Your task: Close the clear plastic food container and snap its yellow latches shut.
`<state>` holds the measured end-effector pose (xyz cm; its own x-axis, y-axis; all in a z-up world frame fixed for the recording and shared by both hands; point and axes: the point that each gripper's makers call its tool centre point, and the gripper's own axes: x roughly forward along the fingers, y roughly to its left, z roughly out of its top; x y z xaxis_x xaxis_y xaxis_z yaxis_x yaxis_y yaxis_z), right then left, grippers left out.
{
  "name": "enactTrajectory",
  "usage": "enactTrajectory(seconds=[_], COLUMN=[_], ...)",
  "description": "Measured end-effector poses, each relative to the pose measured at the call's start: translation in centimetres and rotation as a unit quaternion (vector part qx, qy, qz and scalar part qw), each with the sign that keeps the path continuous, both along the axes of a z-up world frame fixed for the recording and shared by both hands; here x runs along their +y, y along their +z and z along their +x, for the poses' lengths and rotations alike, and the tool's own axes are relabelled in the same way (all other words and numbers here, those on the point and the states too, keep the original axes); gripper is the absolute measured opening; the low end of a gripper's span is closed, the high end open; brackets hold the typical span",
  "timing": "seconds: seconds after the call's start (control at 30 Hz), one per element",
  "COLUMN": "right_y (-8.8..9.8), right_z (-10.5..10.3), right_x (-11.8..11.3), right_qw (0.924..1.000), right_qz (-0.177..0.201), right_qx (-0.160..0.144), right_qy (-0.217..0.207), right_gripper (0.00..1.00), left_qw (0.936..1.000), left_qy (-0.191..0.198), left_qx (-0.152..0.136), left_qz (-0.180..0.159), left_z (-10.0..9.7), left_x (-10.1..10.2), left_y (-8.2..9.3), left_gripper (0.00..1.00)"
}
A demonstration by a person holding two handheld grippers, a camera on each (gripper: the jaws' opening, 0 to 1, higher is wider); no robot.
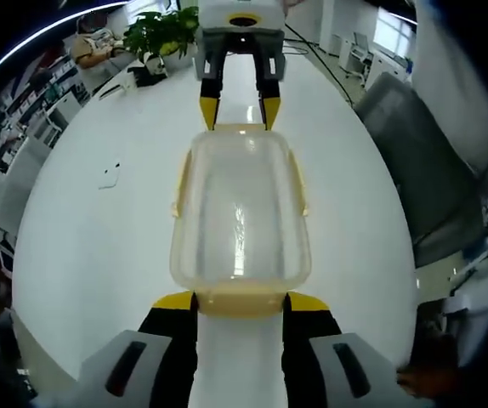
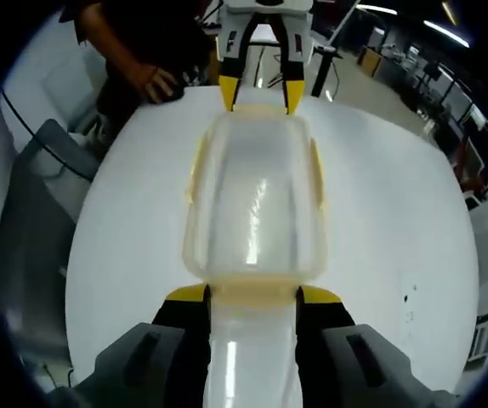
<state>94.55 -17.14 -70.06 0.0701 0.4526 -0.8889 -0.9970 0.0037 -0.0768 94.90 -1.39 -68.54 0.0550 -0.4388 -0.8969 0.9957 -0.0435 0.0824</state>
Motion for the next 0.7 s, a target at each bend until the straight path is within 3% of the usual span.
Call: enactTrajectory(seconds=[0.43, 0.7], right_y=[1.3, 1.0], right_z=[-0.2, -0.6], right_x=[-5.8, -9.6], right_qw=[1.0000, 0.9998], right_qz=[-0.009, -0.016], right_qx=[0.002, 0.007], right_qy=[-0.004, -0.013], right_gripper=[0.35, 0.35], left_qw=[0.9999, 0.9996], left_qy=[-0.006, -0.018], left_qx=[-0.006, -0.008], left_qz=[-0.012, -0.019], left_z=[1.3, 0.7], left_x=[-5.4, -9.7], left_y=[0.2, 0.3], left_gripper=[0.32, 0.32])
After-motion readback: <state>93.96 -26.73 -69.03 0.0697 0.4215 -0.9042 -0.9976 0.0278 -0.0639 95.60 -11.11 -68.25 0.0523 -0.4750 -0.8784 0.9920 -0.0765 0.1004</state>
